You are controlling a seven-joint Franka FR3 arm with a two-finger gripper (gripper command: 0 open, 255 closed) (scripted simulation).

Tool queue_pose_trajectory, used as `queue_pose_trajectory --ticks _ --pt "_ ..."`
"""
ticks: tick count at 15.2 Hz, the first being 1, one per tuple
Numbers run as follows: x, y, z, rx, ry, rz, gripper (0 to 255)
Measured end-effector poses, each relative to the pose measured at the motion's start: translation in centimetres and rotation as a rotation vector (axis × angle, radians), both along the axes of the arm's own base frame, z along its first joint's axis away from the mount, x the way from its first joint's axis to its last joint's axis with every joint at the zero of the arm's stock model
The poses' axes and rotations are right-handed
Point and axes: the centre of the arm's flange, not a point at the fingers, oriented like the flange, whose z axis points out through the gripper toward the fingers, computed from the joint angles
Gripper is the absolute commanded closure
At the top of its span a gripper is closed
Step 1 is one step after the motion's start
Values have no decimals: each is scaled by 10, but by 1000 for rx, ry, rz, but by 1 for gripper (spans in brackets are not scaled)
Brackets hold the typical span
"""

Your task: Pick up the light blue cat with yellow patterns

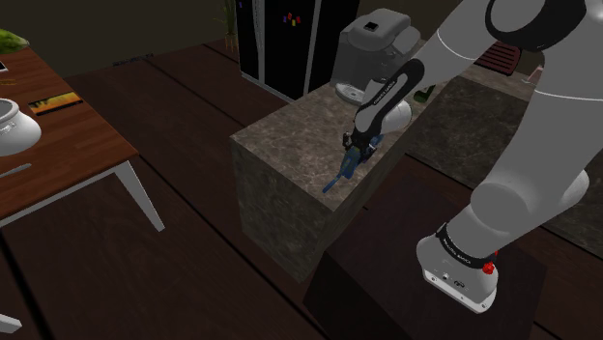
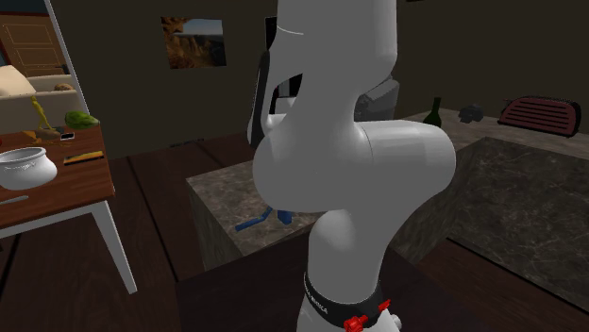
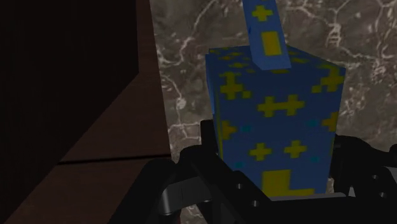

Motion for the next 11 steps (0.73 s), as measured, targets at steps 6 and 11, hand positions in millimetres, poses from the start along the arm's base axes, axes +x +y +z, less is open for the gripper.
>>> queue_pose_trajectory --ticks 6,11 --pt "-1 0 5 0 1 0 255" --pt "0 0 29 1 1 0 255"
